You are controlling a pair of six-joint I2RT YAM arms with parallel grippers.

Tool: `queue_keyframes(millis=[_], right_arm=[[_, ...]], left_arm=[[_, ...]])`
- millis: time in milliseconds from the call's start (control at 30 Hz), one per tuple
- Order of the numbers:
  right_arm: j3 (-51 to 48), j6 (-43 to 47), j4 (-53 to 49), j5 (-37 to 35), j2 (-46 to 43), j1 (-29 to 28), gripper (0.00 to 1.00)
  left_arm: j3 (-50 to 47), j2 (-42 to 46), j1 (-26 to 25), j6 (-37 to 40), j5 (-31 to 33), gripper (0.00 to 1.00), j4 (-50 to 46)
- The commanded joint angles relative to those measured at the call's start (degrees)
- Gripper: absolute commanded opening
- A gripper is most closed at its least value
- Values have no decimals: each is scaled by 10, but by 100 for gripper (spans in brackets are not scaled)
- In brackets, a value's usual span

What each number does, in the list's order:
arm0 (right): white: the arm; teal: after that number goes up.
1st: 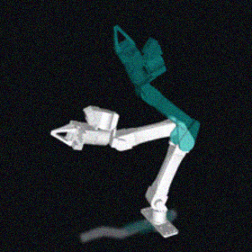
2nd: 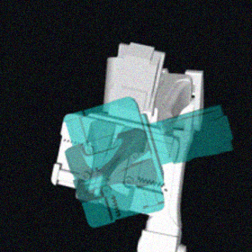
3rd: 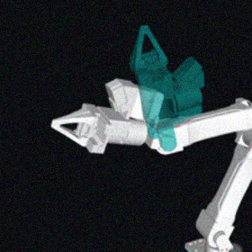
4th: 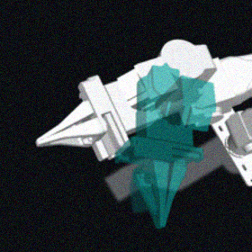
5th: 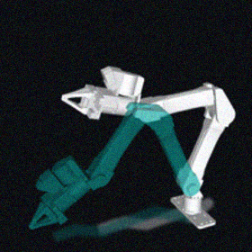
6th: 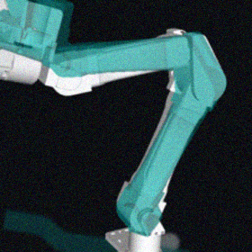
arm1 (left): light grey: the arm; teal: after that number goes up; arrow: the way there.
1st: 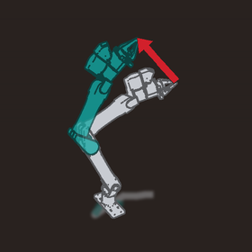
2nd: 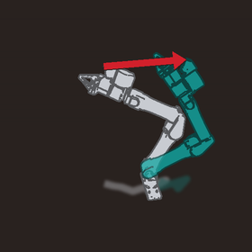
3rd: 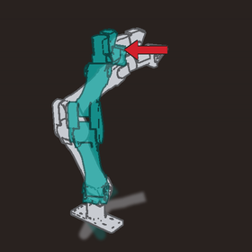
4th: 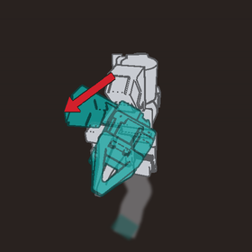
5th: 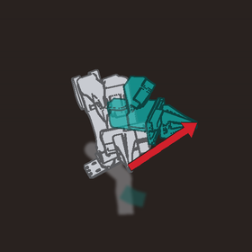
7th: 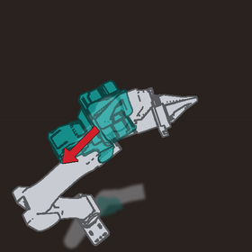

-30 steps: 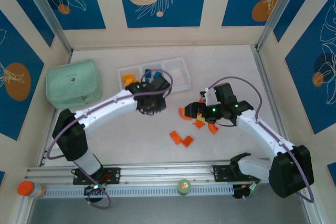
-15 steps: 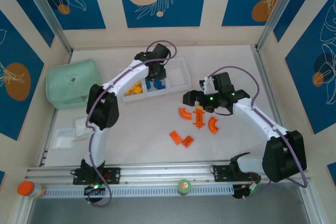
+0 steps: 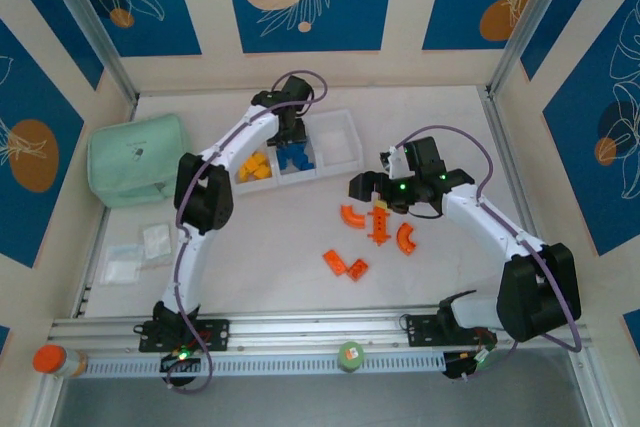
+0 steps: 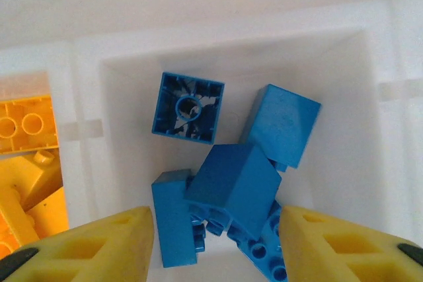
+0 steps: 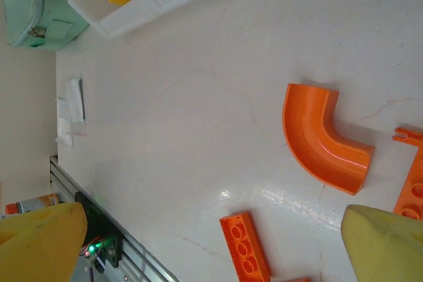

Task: Sort the legos into containers by color
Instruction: Place the lego in the container, then pick up the lego from the center of the table.

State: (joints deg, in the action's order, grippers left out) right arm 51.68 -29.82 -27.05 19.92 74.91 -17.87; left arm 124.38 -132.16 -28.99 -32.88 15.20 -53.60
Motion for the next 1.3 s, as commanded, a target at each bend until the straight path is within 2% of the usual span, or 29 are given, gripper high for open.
queue_keyframes(millis=[0, 233, 533, 767, 900, 1000, 1133, 1267], right_arm=[[23, 17, -20, 11, 2, 2, 99], [50, 36, -69, -2, 13, -4, 99], [89, 52, -127, -73, 24, -57, 99], [122, 72, -149, -155, 82, -120, 99], [146, 106, -159, -207, 126, -143, 100], [177, 127, -179, -237, 174, -153, 97], [209, 154, -187, -243, 232, -170, 88], [246, 170, -211, -286, 287, -178, 76]], left_arm=[[13, 45, 2, 8, -5, 53, -30], [-103, 173, -4, 8, -71, 56, 7], [-397, 413, -35, -18, -150, 68, 101], [-589, 569, -42, -51, -194, 81, 155], [-650, 613, -42, -50, -210, 90, 164], [-691, 627, -42, -55, -239, 100, 190], [-728, 641, -42, -66, -250, 99, 218], [-747, 650, -42, -84, -236, 99, 228]])
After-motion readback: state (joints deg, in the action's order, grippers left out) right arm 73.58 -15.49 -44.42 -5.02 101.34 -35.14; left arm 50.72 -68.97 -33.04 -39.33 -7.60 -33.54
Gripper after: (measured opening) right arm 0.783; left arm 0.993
